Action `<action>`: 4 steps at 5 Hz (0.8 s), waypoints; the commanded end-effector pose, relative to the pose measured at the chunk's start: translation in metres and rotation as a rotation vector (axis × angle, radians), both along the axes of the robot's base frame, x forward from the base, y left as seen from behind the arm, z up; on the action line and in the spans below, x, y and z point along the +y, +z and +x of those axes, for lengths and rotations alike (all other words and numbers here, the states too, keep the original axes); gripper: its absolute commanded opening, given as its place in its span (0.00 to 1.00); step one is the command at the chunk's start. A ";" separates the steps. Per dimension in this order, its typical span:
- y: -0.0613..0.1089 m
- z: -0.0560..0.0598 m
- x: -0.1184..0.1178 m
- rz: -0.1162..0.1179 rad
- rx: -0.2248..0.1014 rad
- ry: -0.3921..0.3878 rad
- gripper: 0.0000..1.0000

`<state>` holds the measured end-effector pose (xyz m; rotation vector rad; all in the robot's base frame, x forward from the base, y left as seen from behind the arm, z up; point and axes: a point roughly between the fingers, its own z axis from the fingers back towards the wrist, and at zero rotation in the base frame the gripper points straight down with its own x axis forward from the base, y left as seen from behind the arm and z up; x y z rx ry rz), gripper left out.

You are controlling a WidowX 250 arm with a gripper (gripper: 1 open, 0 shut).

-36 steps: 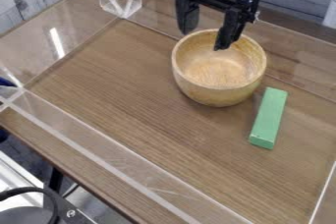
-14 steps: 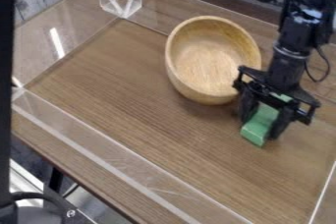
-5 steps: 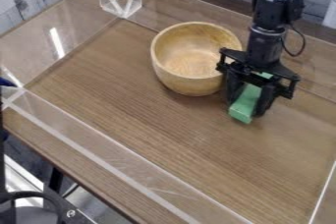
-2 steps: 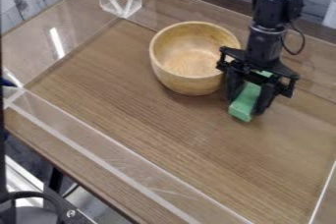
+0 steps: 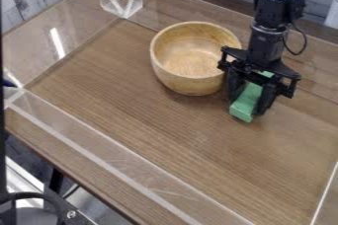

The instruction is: Put the green block in the brown bowl

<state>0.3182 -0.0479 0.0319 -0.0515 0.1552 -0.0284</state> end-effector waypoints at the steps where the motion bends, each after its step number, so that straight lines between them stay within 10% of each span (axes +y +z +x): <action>1: 0.012 0.011 0.004 -0.009 -0.053 -0.001 0.00; 4: 0.013 0.010 0.003 -0.014 -0.058 -0.017 0.00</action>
